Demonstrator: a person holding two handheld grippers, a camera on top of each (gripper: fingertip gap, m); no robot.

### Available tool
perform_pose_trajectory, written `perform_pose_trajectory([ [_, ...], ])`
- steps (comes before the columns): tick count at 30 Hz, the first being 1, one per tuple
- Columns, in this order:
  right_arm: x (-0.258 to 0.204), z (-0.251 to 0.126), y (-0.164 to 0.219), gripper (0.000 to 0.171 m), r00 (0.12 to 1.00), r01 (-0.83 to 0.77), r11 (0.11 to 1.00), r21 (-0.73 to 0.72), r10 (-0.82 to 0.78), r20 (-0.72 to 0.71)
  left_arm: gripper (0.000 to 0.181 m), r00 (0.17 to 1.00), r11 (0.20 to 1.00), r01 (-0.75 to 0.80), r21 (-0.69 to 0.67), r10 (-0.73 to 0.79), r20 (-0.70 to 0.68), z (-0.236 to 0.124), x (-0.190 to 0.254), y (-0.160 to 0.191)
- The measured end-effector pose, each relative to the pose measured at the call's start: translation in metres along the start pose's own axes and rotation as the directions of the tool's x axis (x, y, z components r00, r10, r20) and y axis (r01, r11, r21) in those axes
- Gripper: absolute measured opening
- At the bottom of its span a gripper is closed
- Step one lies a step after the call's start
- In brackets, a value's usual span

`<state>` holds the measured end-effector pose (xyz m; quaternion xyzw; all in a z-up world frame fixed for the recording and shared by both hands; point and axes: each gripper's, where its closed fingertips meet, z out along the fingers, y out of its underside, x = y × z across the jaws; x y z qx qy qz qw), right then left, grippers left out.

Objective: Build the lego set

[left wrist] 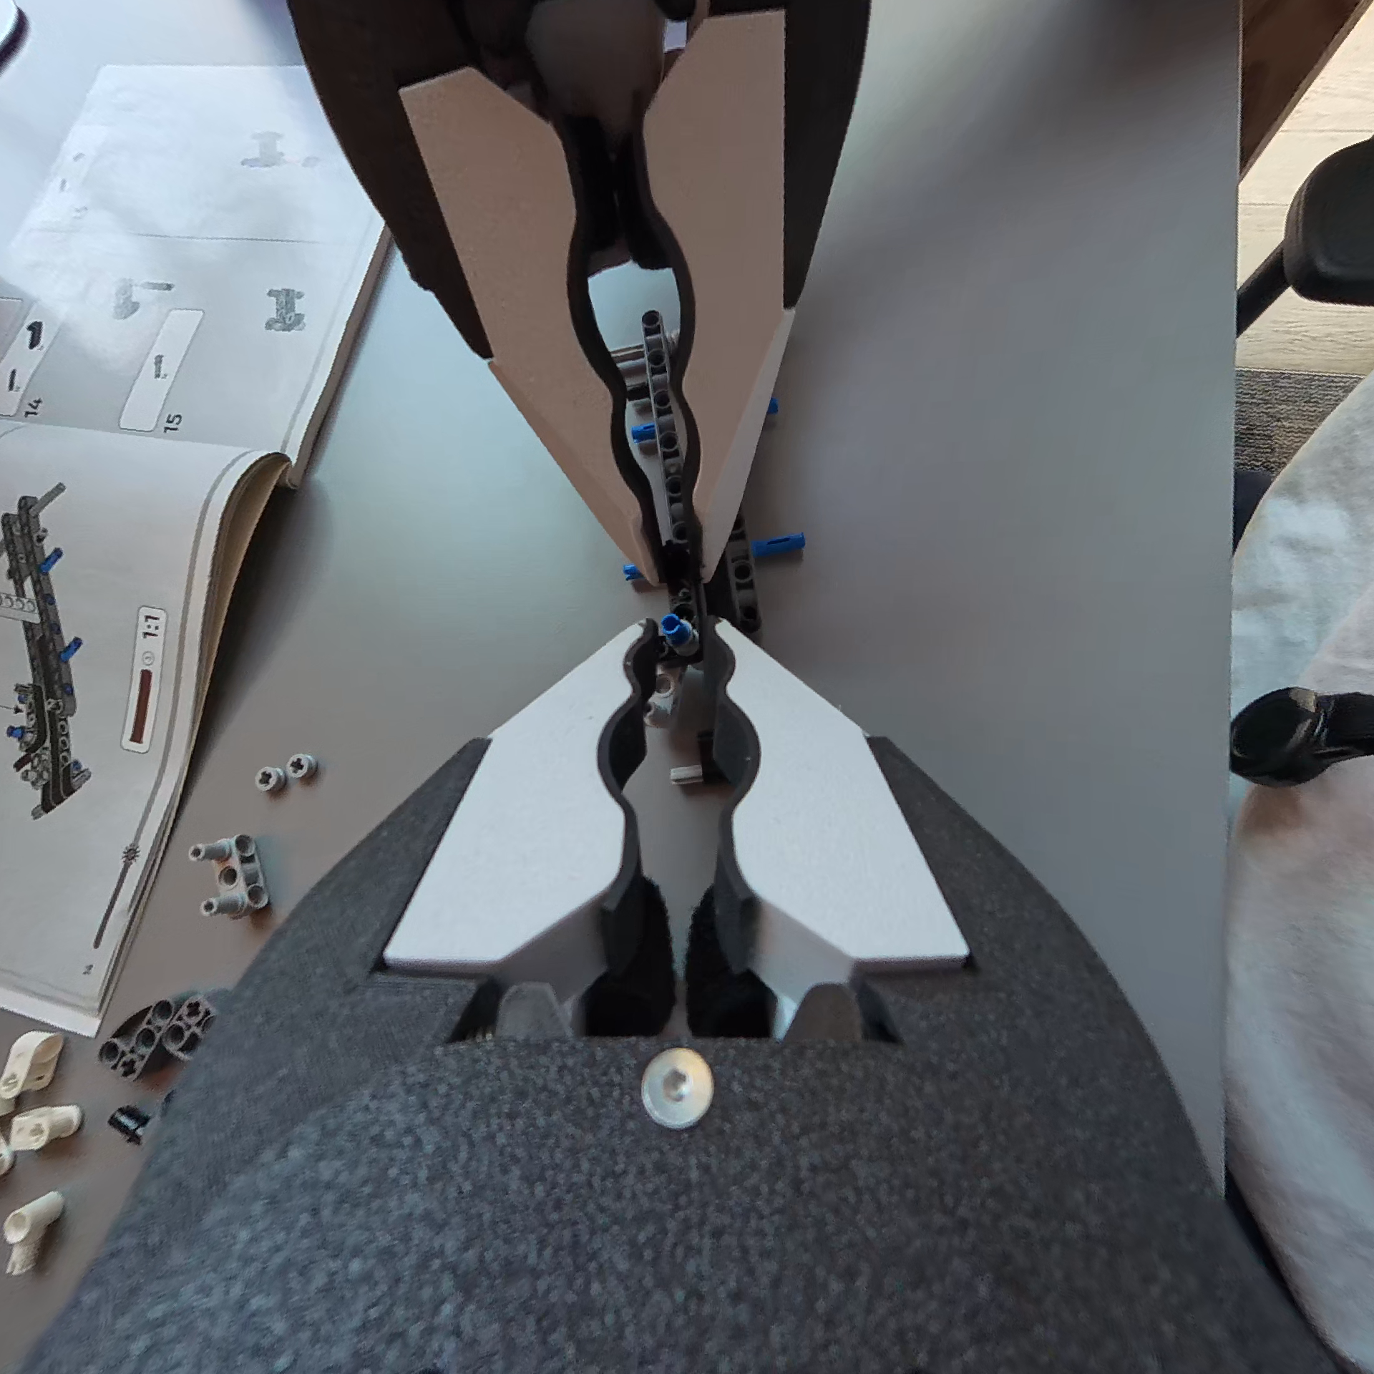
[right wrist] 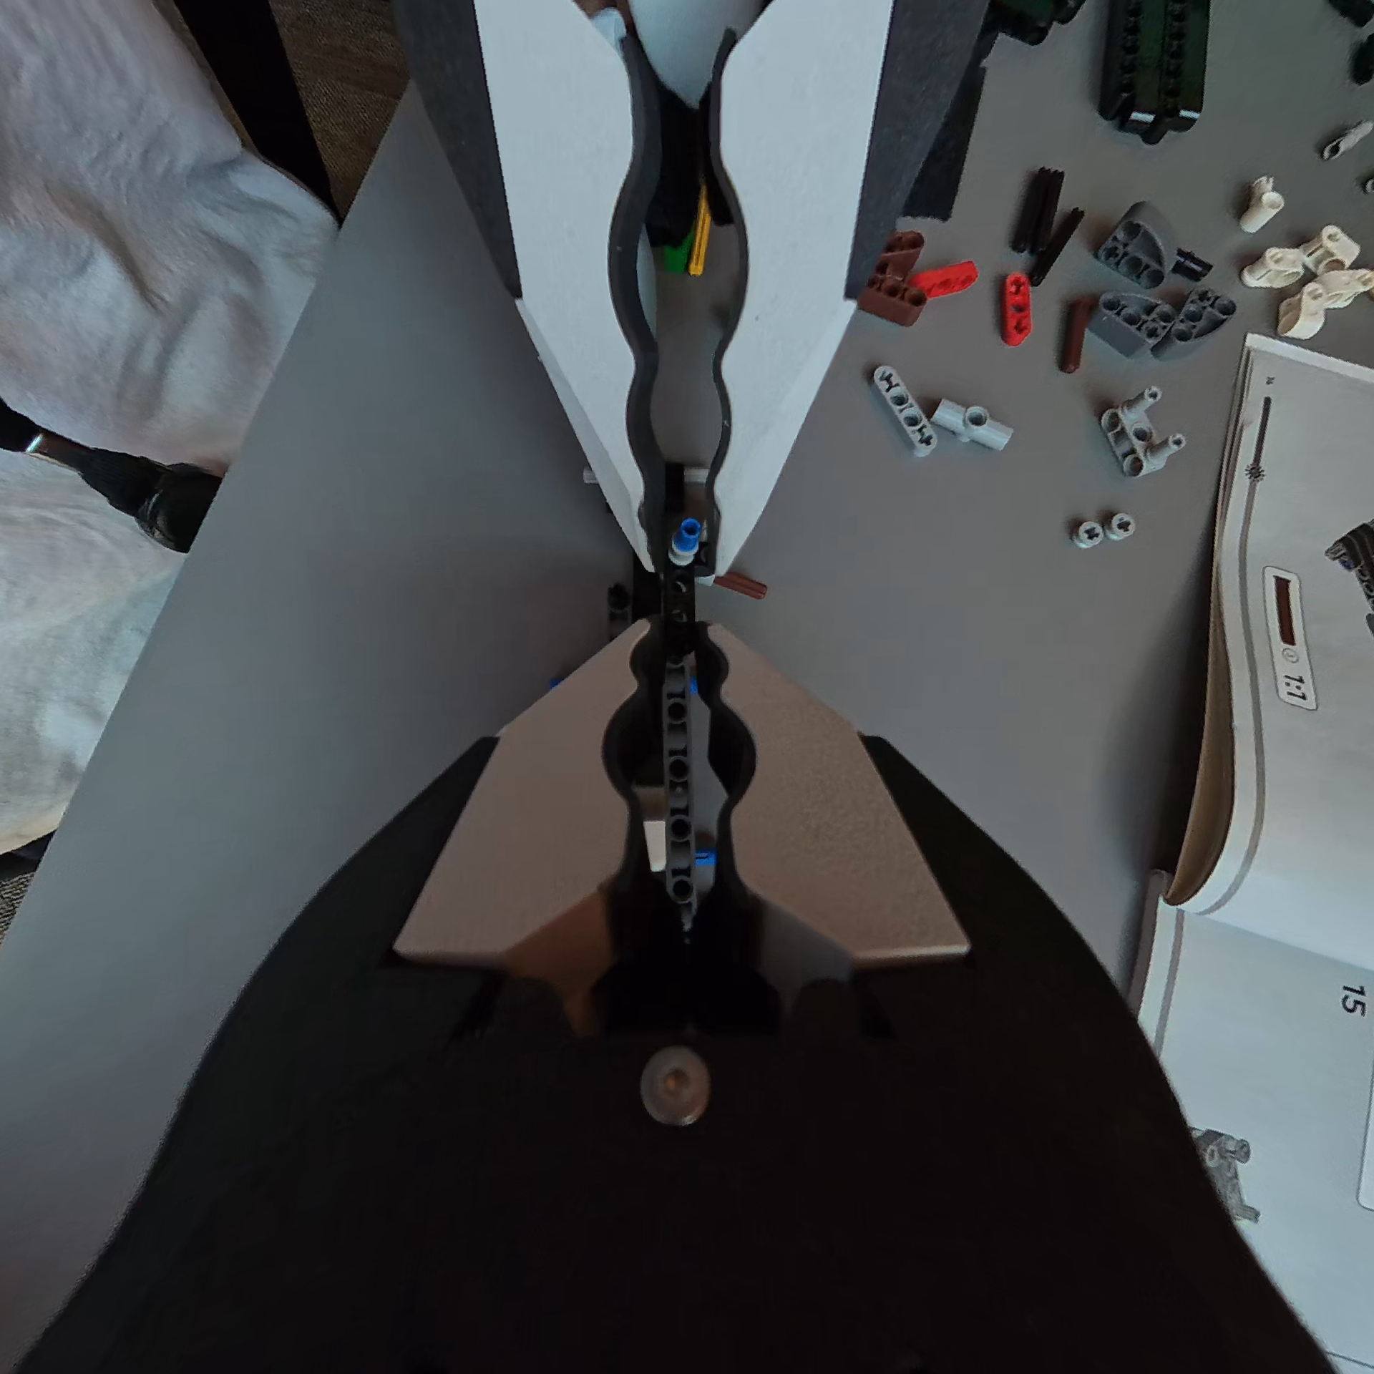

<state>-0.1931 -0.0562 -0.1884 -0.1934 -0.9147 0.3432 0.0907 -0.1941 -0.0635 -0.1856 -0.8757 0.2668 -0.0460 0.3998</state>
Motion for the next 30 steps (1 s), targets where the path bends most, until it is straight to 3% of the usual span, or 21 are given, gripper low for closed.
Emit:
perform_pose_trajectory([
  [1,-0.0004,-0.0001,0.0002,0.003,1.0,0.002,1.0,0.001,-0.002,0.004,0.009,1.0,1.0,-0.003,0.0,0.003,0.003,0.0002,0.0003,-0.0002],
  [13,-0.003,-0.0001,0.0006,0.003,0.998,0.038,0.999,0.037,-0.04,0.042,0.006,0.999,0.999,0.048,0.021,-0.049,0.015,0.0007,0.0029,-0.0013],
  [22,-0.0033,0.0,0.0007,0.003,0.995,0.085,0.996,0.023,-0.086,0.049,0.006,0.981,0.989,0.145,0.007,-0.145,0.129,0.0007,0.0035,-0.0016],
  [30,-0.0059,-0.0006,0.0006,0.004,0.993,0.097,0.994,0.04,-0.099,0.068,0.006,0.981,0.987,0.162,0.011,-0.162,0.108,0.0011,0.0064,-0.0027],
])
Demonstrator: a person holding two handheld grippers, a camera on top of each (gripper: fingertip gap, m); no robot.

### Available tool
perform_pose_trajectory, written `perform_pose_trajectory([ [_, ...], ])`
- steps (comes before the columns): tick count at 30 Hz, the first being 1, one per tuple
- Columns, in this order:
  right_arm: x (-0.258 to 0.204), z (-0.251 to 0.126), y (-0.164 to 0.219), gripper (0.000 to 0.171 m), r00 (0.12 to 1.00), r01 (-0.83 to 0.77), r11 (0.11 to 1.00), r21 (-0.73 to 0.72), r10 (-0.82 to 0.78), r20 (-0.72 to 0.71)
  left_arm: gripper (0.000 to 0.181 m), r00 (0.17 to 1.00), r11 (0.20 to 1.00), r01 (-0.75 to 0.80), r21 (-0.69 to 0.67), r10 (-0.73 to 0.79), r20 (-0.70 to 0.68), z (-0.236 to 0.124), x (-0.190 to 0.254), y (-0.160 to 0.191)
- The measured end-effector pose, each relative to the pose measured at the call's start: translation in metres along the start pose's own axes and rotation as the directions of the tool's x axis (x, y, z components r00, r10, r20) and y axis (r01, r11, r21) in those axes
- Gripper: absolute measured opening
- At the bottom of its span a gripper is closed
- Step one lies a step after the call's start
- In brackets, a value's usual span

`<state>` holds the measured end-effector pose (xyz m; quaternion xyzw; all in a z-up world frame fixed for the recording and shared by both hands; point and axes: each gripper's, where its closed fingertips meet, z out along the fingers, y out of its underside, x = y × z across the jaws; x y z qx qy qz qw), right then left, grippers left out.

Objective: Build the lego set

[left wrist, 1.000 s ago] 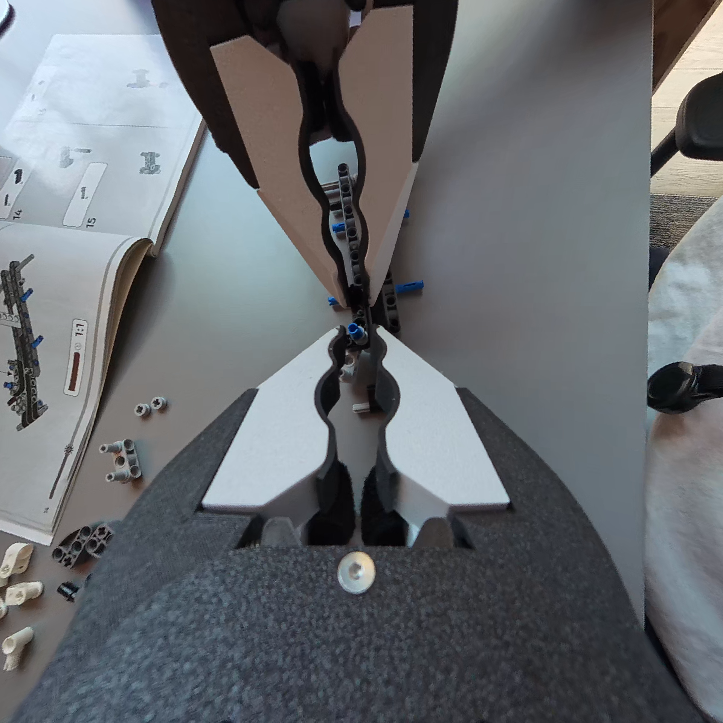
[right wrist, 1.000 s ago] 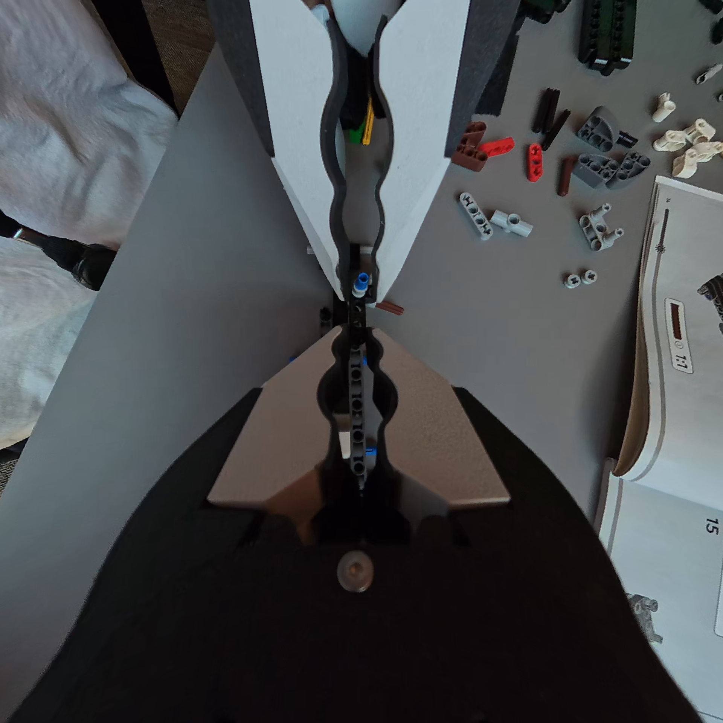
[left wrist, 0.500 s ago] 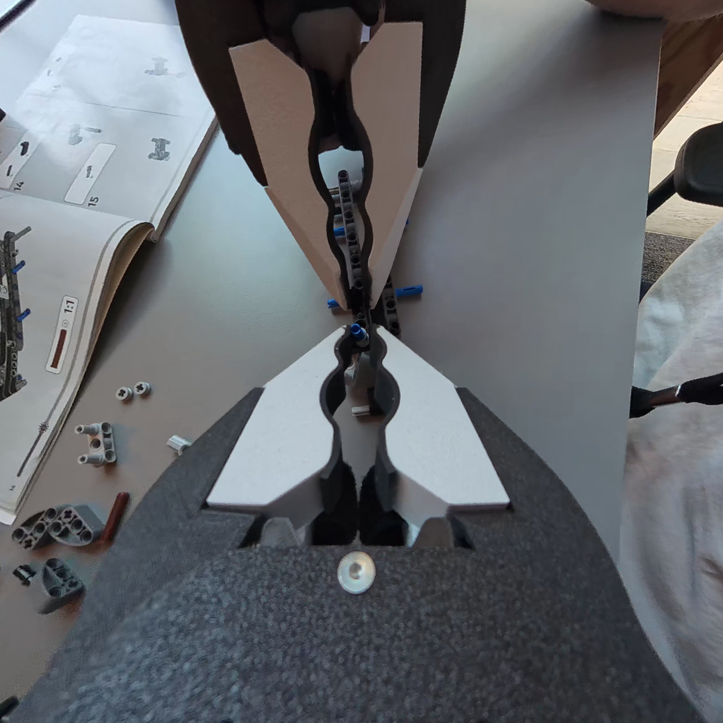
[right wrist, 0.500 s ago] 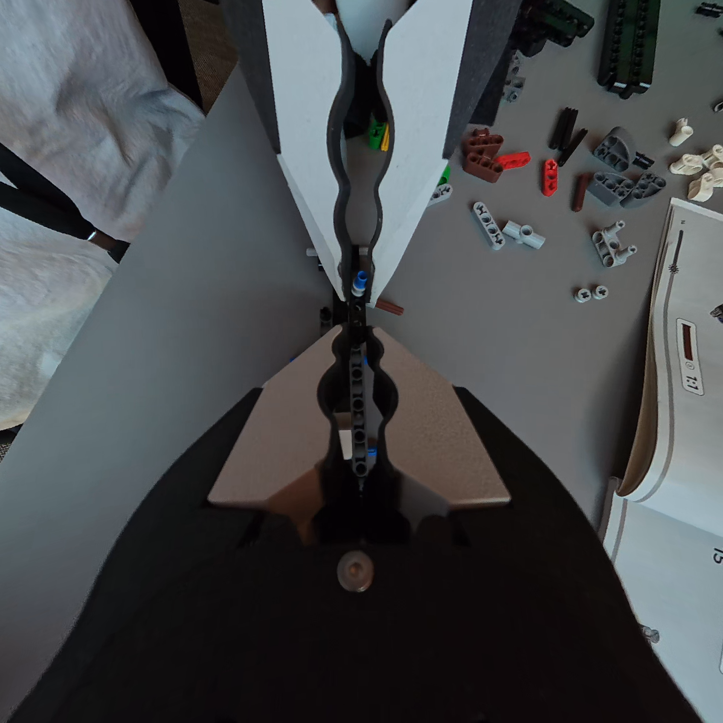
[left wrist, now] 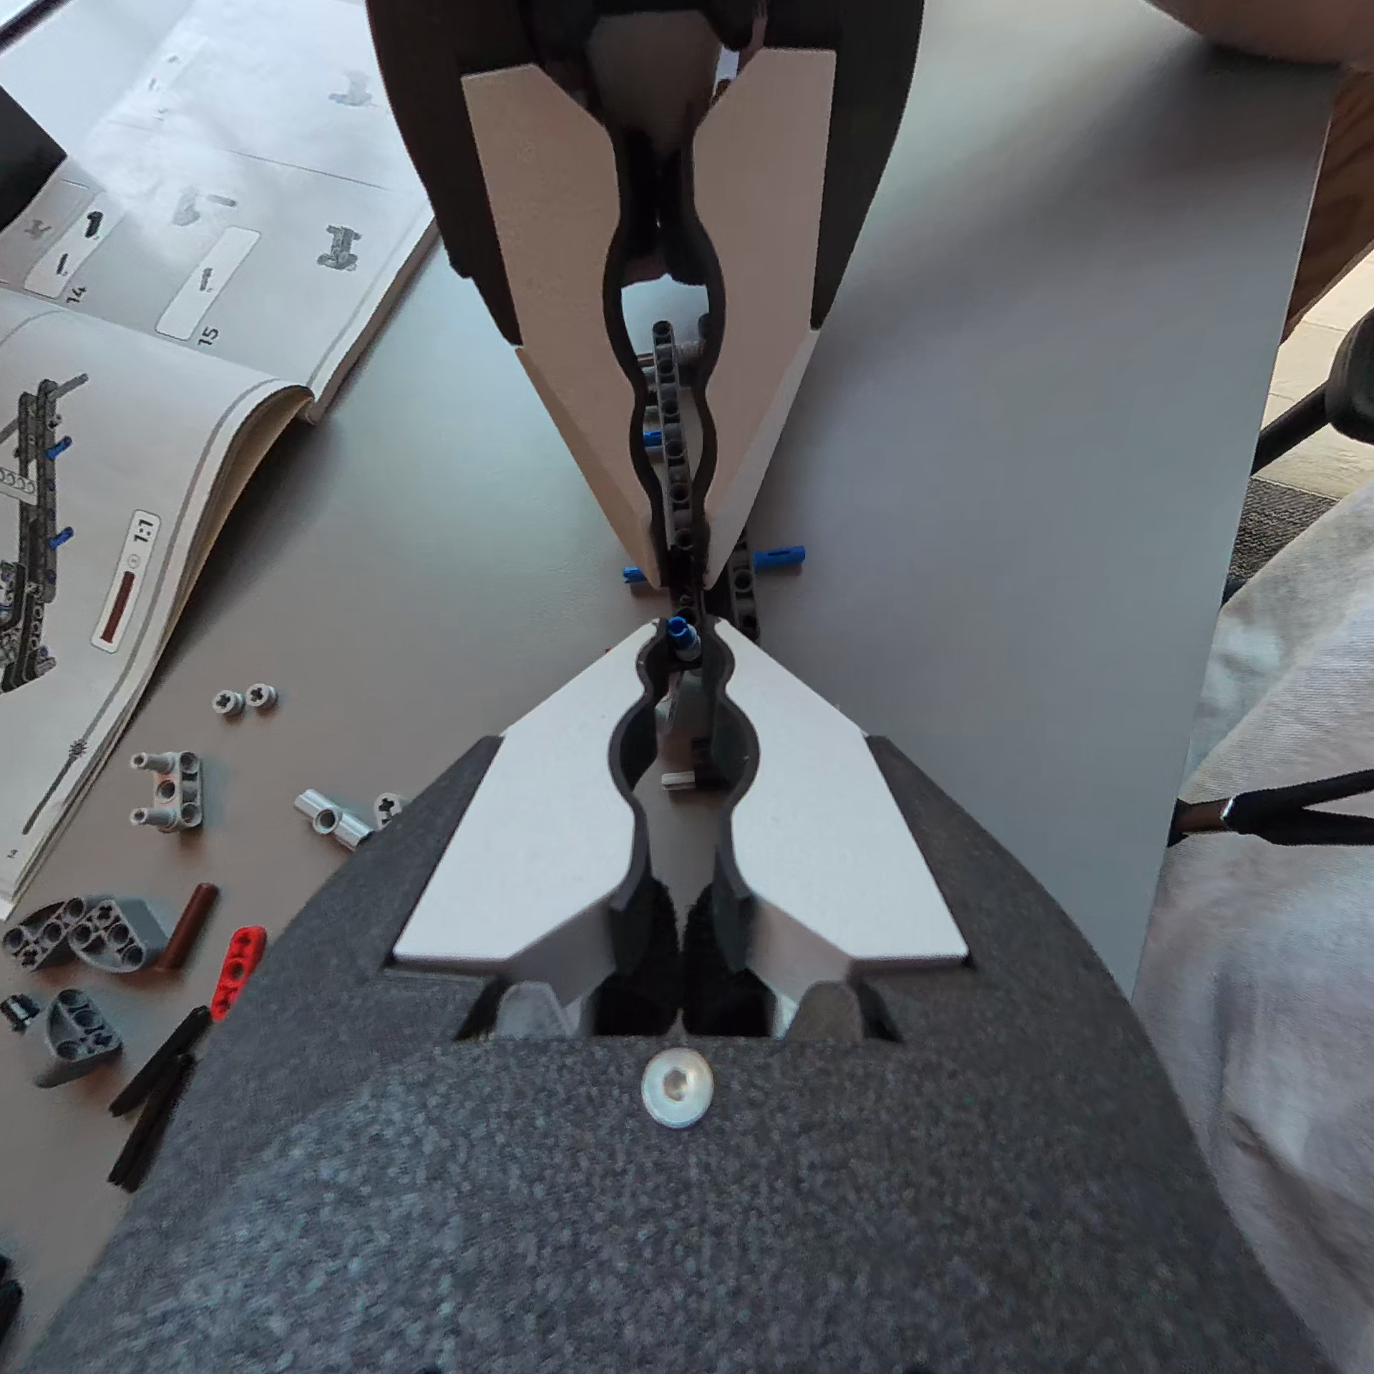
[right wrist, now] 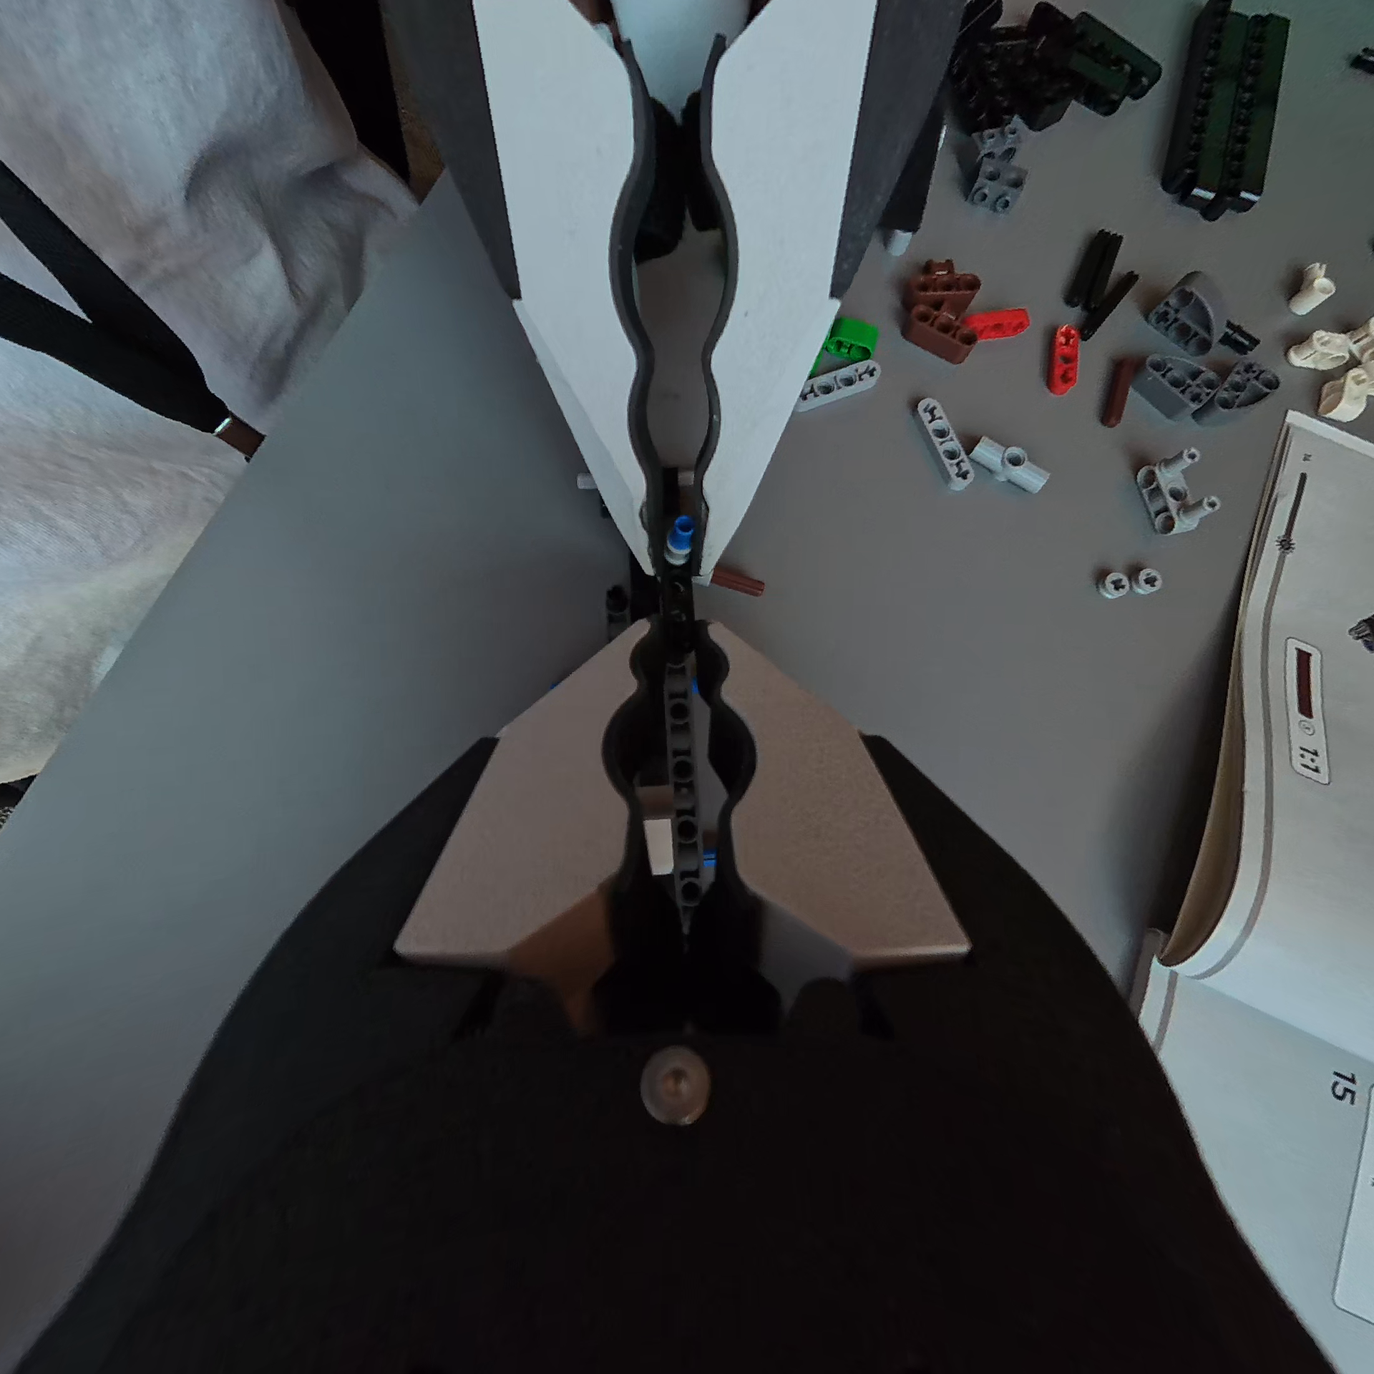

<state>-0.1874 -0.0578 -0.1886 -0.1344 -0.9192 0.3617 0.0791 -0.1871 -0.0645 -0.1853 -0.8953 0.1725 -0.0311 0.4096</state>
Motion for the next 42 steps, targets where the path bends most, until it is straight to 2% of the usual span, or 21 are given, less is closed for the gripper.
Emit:
perform_pose_trajectory([
  [11,0.0,-0.0001,0.0004,0.003,1.0,0.007,1.0,-0.007,-0.008,-0.014,0.005,0.997,0.997,0.07,0.02,-0.071,0.038,0.0003,0.0021,-0.0008],
  [21,-0.0019,0.0,0.0002,0.004,0.997,0.071,0.997,-0.01,-0.071,-0.025,0.005,0.984,0.999,0.042,-0.024,-0.037,0.176,0.0,0.0035,-0.0013],
  [25,-0.0021,-0.0001,0.0007,0.004,0.998,0.062,0.998,-0.008,-0.062,-0.025,0.004,0.981,0.989,0.149,-0.006,-0.147,0.129,0.0004,0.0035,-0.0016],
  [28,-0.0018,0.0,0.0008,0.004,1.0,0.03,1.0,-0.002,-0.03,-0.004,0.004,0.981,0.985,0.174,-0.004,-0.173,0.092,0.0006,0.0036,-0.0015],
  [38,-0.0019,0.0012,0.0004,0.004,0.999,-0.018,1.0,0.013,0.018,0.051,0.004,0.983,0.984,0.174,-0.035,-0.172,0.059,0.0015,0.0037,0.0009],
  [42,-0.0004,-0.0019,0.0003,0.005,1.0,-0.013,1.0,-0.019,0.013,0.005,0.004,0.986,0.985,0.161,-0.061,-0.158,0.048,0.0024,0.0039,0.0],
])
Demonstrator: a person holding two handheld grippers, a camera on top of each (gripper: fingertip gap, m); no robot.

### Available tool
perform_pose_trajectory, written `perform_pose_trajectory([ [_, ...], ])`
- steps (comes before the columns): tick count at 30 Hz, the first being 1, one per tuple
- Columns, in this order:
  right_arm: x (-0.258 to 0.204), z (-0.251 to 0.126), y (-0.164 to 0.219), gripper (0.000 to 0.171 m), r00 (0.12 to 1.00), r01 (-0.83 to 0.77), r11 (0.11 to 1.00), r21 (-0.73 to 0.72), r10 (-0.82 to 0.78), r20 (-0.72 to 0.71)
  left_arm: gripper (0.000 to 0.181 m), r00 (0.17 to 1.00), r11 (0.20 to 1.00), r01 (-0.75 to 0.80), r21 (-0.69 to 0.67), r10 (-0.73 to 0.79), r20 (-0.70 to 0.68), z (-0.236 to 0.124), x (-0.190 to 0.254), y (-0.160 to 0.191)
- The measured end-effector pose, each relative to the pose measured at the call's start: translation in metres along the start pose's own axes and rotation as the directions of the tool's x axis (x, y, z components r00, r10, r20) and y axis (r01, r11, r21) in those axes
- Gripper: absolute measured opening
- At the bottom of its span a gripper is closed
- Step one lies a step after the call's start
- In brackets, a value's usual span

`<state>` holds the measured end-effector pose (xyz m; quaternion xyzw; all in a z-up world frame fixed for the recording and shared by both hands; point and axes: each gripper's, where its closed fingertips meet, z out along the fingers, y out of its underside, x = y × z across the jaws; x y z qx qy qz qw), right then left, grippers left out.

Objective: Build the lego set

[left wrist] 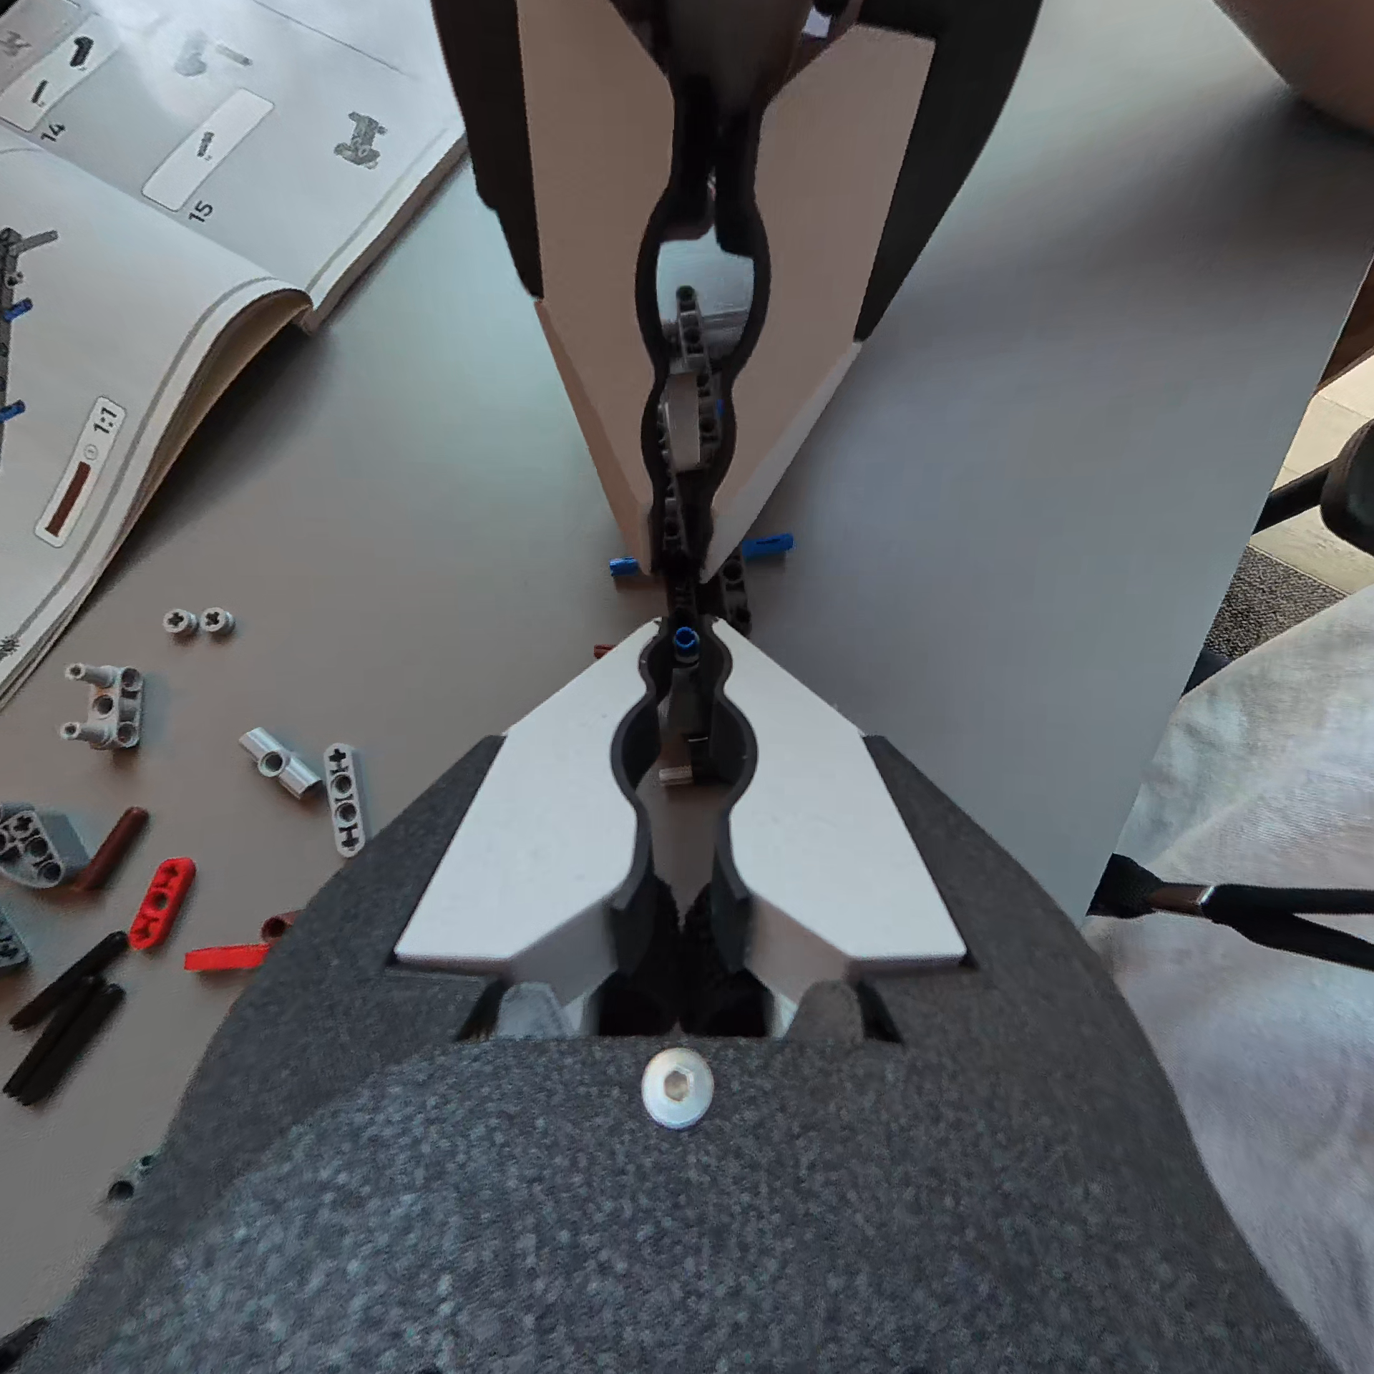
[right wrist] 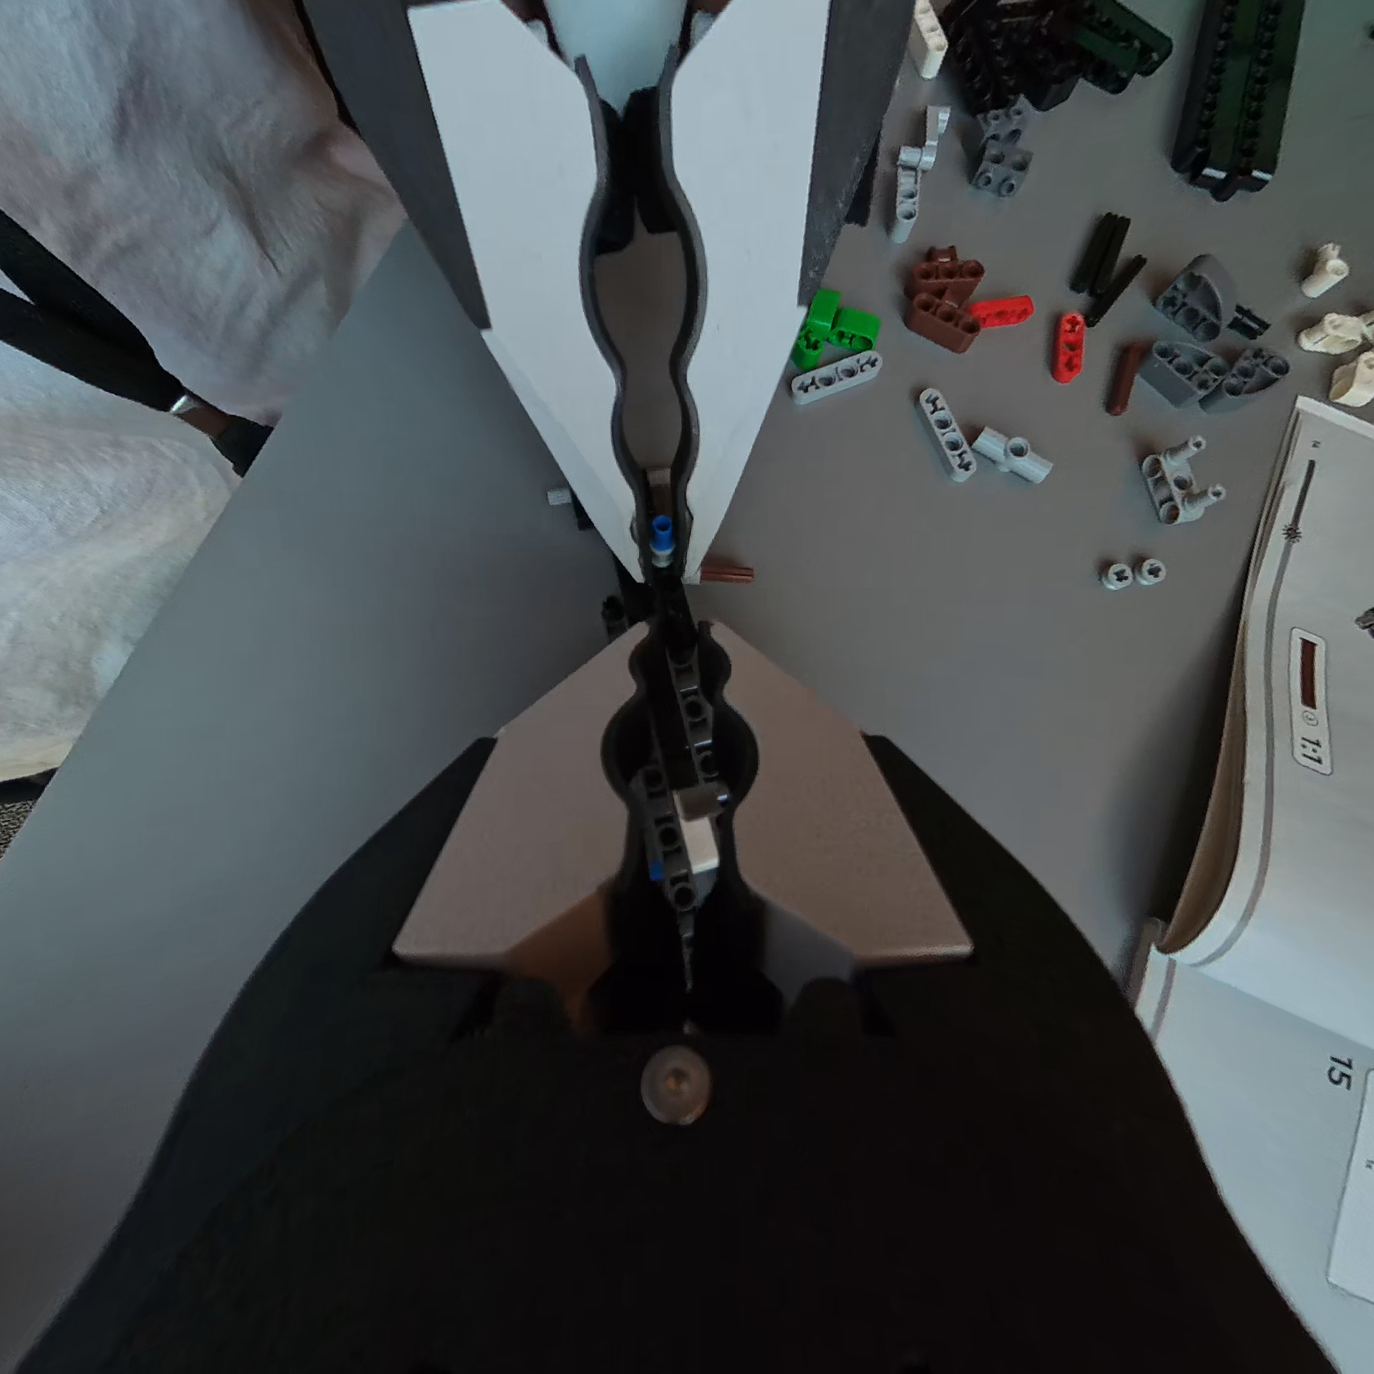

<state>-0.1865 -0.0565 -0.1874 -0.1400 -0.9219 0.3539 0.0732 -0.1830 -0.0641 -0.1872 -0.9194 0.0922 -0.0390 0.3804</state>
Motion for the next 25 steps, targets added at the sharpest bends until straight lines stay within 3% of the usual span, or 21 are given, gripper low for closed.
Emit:
perform_pose_trajectory([
  [3,0.002,-0.013,-0.011,0.003,0.999,-0.031,0.996,0.09,0.032,-0.01,0.005,1.0,1.0,-0.004,-0.006,0.004,0.0,0.001,0.0,-0.001],
  [25,0.001,-0.007,0.0,0.0,0.999,-0.05,0.995,0.085,0.05,-0.003,0.004,0.997,0.996,-0.062,-0.06,0.059,-0.049,0.003,0.0,-0.002],
])
